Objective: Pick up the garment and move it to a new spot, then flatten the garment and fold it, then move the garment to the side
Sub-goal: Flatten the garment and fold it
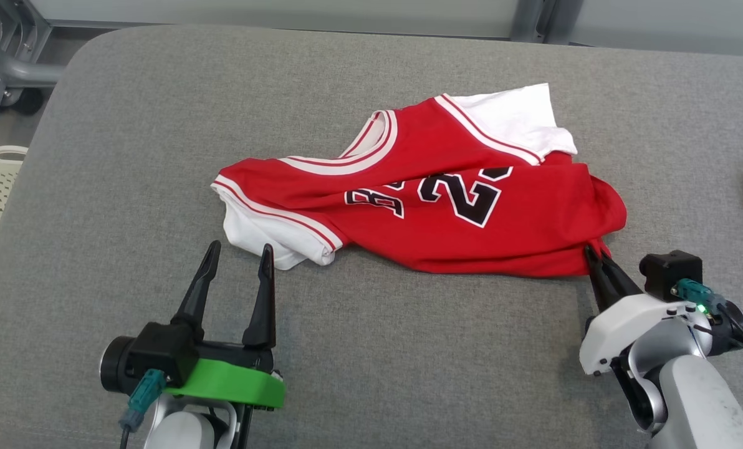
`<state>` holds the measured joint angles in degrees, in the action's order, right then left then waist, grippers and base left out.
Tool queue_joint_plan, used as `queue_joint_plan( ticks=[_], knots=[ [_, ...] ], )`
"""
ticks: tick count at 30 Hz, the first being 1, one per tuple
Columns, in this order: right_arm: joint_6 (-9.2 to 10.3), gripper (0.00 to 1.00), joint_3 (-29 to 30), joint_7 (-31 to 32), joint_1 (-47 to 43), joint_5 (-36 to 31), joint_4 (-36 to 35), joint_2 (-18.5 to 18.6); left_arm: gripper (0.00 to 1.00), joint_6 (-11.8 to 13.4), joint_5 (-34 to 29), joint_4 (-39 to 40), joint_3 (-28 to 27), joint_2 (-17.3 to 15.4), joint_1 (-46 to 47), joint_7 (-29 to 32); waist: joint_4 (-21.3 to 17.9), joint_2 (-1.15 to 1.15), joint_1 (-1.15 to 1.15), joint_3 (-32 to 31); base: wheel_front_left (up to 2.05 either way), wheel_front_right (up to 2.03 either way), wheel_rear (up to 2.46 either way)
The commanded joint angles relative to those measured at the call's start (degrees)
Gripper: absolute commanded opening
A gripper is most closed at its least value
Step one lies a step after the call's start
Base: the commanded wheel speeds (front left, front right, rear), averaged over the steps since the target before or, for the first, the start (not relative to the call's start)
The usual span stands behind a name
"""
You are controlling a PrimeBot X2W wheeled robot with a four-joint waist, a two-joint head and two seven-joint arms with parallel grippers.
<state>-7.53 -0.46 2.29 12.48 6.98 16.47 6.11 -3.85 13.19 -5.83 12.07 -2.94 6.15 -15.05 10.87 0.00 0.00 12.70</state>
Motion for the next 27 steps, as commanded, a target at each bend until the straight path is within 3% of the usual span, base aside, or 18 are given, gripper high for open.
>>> queue_joint_plan(
  ticks=[1,12,17,21,27],
  knots=[
    [0.09,0.0,0.66,0.56,-1.71,0.7,-1.87,-0.04,1.0,0.29,0.26,-0.21,-0.02,0.03,-0.79,-0.13,-0.02,0.0,0.0,-0.21,0.0,0.0,0.0],
    [0.09,0.0,4.13,14.01,-14.22,6.1,-24.32,-1.26,1.0,0.1,0.71,-1.44,0.33,0.02,-0.81,-0.13,-0.71,0.0,0.0,-0.84,0.0,0.0,0.0],
    [0.09,0.0,4.96,19.22,-15.03,8.64,-32.6,-1.5,1.0,0.14,0.78,-1.75,0.38,0.02,-1.0,-0.13,-1.35,0.0,0.0,-1.26,0.0,0.0,0.0],
    [0.09,0.0,5.43,22.75,-11.18,9.87,-32.91,-0.62,1.0,0.08,0.79,-1.92,0.61,0.02,-0.71,-0.13,-1.54,0.0,0.0,-1.53,0.0,0.0,0.0],
    [0.05,0.0,7.07,25.98,-2.4,8.83,-26.28,0.47,1.0,-0.14,1.02,-2.25,1.68,0.01,0.2,-0.14,-0.34,0.0,0.0,-1.59,0.0,0.0,0.0]
  ],
)
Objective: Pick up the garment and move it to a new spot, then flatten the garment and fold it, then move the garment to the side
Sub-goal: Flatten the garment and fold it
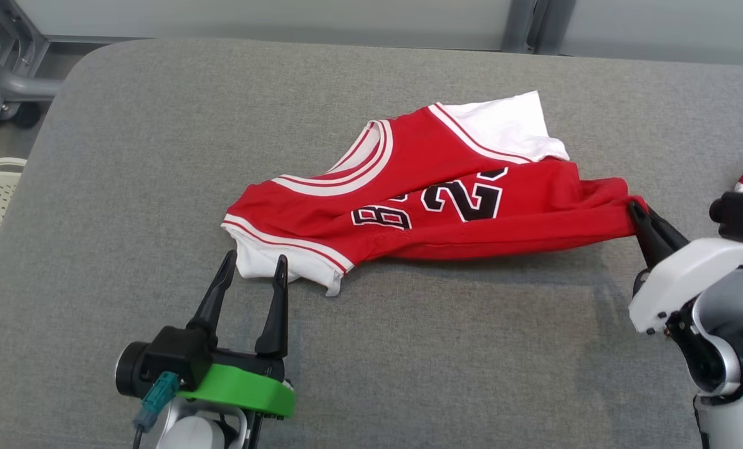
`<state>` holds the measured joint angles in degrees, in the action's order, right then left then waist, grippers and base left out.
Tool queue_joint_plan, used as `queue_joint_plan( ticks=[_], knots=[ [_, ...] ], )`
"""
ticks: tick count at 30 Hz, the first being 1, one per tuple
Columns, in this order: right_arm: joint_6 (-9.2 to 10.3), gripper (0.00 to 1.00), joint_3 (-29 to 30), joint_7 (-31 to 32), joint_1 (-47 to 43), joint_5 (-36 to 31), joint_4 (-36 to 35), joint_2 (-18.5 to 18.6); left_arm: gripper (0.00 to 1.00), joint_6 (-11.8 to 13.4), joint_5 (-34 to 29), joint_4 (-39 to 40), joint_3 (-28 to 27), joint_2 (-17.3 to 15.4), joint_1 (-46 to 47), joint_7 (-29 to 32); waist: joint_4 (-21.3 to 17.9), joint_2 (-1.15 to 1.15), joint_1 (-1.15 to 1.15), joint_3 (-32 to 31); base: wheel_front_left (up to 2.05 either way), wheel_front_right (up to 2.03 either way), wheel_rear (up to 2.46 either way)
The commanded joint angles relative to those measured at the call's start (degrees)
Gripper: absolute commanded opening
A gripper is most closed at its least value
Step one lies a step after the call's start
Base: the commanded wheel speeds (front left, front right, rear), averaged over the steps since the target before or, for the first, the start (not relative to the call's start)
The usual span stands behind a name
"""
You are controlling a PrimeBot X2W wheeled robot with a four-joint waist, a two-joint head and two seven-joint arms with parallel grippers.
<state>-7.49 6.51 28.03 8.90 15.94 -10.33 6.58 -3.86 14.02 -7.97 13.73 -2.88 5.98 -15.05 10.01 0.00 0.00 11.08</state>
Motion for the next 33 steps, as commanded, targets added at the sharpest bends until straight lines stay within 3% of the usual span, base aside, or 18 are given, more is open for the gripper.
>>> queue_joint_plan(
  ticks=[1,12,13,14,21,27,33],
  knots=[
    [0.01,0.0,0.19,0.48,2.58,-0.27,1.93,0.11,1.0,-0.07,0.31,-0.08,0.15,-0.04,0.46,-0.14,0.82,0.0,0.0,0.11,0.0,0.0,0.0],
    [0.01,0.0,-3.84,-1.55,15.43,-2.29,21.2,3.02,1.0,0.39,1.06,0.17,0.77,-0.04,1.76,-0.14,3.87,0.0,0.0,2.98,0.0,0.0,0.0],
    [0.01,0.62,-4.15,-1.96,16.23,-2.44,23.21,3.25,1.0,0.44,1.16,0.25,0.84,-0.04,1.93,-0.14,4.09,0.0,0.0,3.28,0.0,0.0,0.0],
    [0.03,1.0,-4.51,-2.58,17.68,-4.06,26.87,4.1,1.0,0.53,1.29,0.26,1.05,-0.04,2.18,-0.14,4.52,0.0,0.0,3.67,0.0,0.0,0.0],
    [0.03,1.0,-3.85,-6.76,19.33,-5.74,30.39,5.07,1.0,0.98,0.97,0.36,1.2,-0.04,2.63,-0.14,4.98,0.0,0.0,3.73,0.0,0.0,0.0],
    [0.03,1.0,-2.25,-12.01,16.74,-8.52,26.41,6.36,1.0,1.13,-1.46,0.88,-0.02,-0.06,1.62,-0.14,3.58,0.0,0.0,2.46,0.0,0.0,0.0],
    [0.03,1.0,0.42,-17.6,11.27,-7.65,21.13,4.95,1.0,1.06,-4.35,2.34,-2.08,-0.14,0.28,-0.07,1.65,0.0,0.0,0.94,0.0,0.0,0.0]
  ],
)
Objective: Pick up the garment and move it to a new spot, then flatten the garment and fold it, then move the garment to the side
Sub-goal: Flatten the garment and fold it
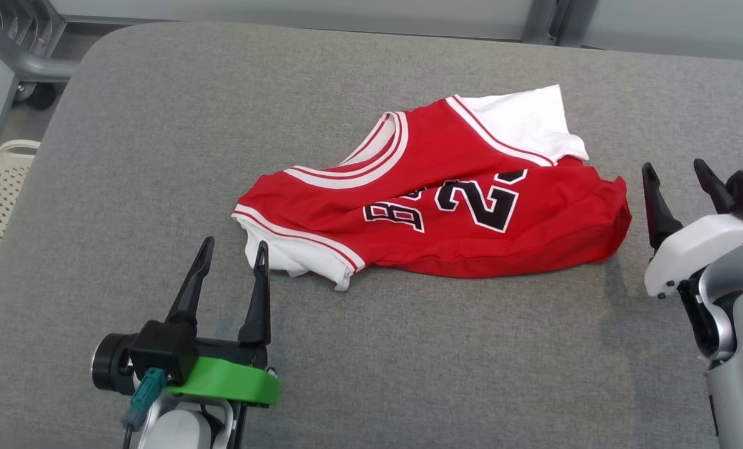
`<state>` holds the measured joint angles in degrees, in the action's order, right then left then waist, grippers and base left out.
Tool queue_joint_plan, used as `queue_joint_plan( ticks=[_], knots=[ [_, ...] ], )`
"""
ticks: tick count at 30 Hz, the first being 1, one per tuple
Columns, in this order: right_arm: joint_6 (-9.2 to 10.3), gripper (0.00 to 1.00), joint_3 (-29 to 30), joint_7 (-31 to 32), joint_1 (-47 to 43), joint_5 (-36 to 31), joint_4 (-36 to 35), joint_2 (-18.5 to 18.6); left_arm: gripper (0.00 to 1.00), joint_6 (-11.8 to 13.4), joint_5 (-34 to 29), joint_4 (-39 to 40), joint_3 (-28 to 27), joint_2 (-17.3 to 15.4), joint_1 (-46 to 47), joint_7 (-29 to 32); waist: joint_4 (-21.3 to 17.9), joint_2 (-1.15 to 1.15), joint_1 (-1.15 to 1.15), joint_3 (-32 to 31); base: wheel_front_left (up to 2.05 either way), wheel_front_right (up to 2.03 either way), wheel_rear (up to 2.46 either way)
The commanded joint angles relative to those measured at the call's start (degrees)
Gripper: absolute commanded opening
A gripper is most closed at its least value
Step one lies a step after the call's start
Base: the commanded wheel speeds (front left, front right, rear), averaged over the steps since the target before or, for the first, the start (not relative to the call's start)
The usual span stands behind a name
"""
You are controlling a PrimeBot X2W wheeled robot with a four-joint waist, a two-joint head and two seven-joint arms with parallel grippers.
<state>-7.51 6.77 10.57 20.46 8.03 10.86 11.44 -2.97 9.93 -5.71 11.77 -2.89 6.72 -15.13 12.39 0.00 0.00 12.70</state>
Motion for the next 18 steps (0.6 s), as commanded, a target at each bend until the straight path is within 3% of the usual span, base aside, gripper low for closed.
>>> queue_joint_plan(
  ticks=[1,11,18],
  knots=[
    [0.02,1.0,-1.13,-1.81,-1.1,0.64,-1.33,0.21,1.0,0.5,0.09,-0.18,-0.57,-0.12,-0.76,0.01,-1.05,0.0,0.0,-0.96,0.0,0.0,0.0],
    [0.06,1.0,-0.5,-14.57,-10.6,0.88,-5.74,-3.36,1.0,1.66,0.81,-3.74,-3.17,-0.08,-1.66,0.01,-3.27,0.0,0.0,-4.85,0.0,0.0,0.0],
    [0.07,1.0,-1.44,-18.54,-17.15,0.43,-6.37,-6.61,1.0,2.53,-0.5,-7.49,-4.75,-1.2,-3.65,0.01,-5.12,0.0,0.0,-9.39,0.0,0.0,0.0]
  ],
)
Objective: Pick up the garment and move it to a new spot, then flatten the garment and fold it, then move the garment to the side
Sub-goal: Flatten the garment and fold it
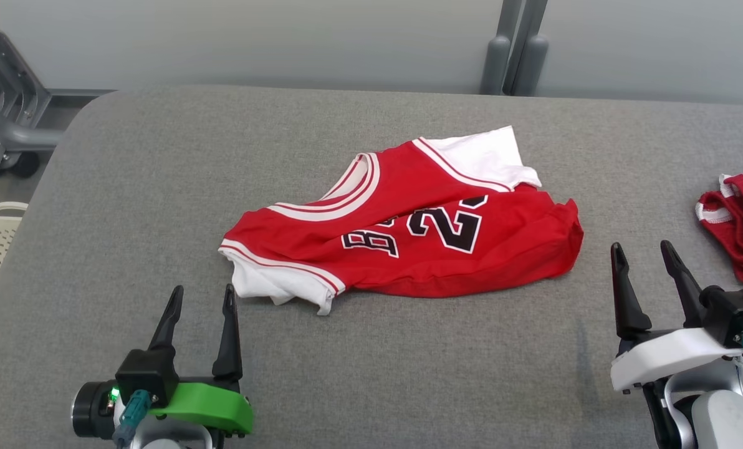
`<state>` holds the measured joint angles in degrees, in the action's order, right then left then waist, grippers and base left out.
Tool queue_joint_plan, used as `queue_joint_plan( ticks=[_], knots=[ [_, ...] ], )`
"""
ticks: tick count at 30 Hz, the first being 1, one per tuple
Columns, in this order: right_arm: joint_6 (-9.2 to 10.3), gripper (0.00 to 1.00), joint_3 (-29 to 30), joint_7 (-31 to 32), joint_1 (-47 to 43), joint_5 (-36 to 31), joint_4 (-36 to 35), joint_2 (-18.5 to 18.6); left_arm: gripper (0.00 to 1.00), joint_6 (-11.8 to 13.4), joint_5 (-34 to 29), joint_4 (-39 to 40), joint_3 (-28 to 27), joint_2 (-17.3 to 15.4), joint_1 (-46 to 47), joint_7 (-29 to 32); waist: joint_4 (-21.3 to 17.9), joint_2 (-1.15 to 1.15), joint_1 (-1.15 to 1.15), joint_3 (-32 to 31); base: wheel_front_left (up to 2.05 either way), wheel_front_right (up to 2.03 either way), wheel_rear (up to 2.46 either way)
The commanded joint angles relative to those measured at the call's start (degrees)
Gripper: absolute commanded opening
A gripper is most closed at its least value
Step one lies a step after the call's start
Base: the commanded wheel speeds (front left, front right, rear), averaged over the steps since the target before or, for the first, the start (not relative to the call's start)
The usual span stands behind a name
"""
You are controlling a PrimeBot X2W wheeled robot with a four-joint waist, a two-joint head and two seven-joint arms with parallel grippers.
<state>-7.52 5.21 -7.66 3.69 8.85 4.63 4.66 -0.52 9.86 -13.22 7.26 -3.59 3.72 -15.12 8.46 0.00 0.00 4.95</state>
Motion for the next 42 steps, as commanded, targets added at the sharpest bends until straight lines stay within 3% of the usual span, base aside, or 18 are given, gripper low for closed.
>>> queue_joint_plan(
  ticks=[1,16,42],
  knots=[
    [0.07,1.0,-0.02,-0.48,-0.94,-0.69,-0.17,-0.11,1.0,-0.11,-0.58,-0.07,-0.31,-0.79,-0.79,0.0,-1.41,0.0,0.0,-2.13,0.0,0.0,0.0],
    [0.07,1.0,-2.38,-2.15,-7.44,-5.62,-0.83,-1.52,1.0,-3.93,0.53,-0.13,-0.62,-4.28,-5.63,0.0,-3.5,0.0,0.0,-5.22,0.0,0.0,0.0],
    [0.07,1.0,-2.57,-1.11,-7.07,-4.35,0.0,-1.74,1.0,-4.5,1.83,-3.51,0.77,-5.07,-4.3,1.05,-3.83,0.0,0.0,-4.88,0.0,0.0,0.0]
  ],
)
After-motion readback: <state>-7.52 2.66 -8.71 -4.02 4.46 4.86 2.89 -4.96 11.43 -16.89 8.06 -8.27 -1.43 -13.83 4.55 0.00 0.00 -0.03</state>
